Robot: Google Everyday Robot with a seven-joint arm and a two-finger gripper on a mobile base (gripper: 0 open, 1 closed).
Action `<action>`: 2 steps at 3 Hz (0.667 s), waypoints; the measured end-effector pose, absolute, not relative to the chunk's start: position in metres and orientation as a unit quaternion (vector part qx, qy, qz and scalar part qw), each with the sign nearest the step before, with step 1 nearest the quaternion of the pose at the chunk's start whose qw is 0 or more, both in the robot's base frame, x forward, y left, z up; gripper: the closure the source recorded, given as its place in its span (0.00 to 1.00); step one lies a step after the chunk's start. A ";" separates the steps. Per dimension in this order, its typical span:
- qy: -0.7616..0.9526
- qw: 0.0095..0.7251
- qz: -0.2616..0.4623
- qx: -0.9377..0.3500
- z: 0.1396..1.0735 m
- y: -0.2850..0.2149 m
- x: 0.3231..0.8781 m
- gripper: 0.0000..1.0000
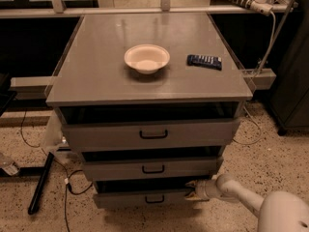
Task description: Open bottom drawer
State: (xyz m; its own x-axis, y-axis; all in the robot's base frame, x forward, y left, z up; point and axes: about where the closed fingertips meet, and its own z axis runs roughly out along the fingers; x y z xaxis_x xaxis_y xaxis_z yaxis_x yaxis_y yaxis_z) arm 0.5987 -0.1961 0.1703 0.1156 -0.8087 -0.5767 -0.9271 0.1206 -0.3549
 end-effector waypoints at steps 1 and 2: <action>0.663 0.350 0.068 -0.658 0.175 -0.211 0.596 1.00; 0.663 0.350 0.069 -0.658 0.175 -0.211 0.596 0.82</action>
Offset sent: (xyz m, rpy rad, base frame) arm -0.0026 -0.0146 0.0043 -0.0256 -0.0134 -0.0134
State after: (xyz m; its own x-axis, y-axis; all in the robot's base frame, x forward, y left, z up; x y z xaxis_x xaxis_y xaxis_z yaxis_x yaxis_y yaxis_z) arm 0.5959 -0.2106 0.1745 0.1123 -0.8247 -0.5544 -0.9206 0.1236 -0.3703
